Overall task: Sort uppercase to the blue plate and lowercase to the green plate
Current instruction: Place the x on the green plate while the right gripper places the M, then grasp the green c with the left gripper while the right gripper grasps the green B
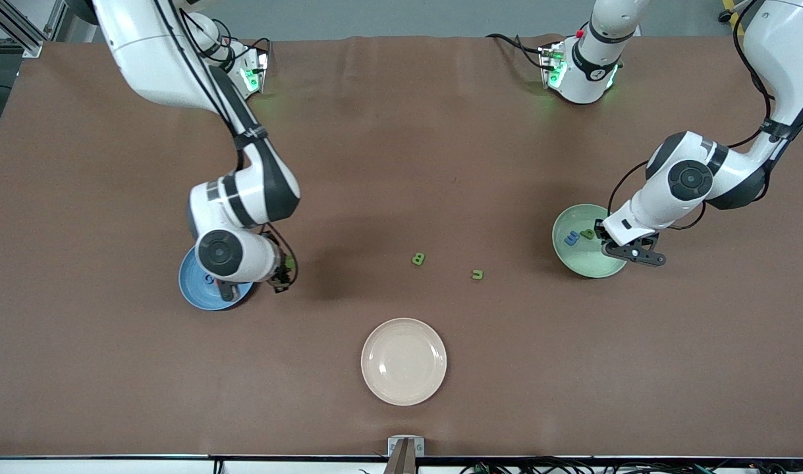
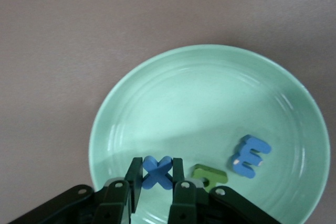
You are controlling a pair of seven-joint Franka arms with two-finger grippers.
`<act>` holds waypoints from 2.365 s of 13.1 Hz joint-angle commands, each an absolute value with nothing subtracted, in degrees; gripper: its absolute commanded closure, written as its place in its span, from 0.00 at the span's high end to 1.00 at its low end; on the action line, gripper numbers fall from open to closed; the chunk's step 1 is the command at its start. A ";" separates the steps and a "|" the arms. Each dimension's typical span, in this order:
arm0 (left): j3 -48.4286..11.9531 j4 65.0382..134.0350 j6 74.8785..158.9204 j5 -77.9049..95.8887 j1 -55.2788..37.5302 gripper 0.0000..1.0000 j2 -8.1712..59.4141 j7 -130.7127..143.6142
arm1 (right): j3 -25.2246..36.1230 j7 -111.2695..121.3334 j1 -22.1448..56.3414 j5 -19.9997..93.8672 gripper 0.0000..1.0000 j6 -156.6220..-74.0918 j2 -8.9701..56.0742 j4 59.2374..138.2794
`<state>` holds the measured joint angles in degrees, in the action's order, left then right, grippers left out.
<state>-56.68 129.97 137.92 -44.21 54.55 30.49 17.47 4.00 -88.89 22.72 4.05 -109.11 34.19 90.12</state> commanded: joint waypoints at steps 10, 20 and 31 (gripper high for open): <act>-55.02 130.96 142.47 -52.47 55.55 0.27 34.72 17.67 | 3.34 -86.13 14.07 -5.01 0.02 -121.99 28.83 109.34; -64.59 125.78 132.63 -47.30 53.80 0.99 33.92 26.16 | 0.27 -89.81 16.95 4.44 1.00 -119.77 26.19 102.49; -48.10 105.49 129.29 -44.91 15.50 0.99 42.09 57.12 | 0.35 -94.62 37.95 7.21 1.00 -131.91 37.09 91.93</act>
<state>-51.78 110.57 130.60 -45.39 21.09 39.03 55.43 -0.15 -101.35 34.75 7.02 -130.57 36.11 93.35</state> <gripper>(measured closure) 0.004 0.000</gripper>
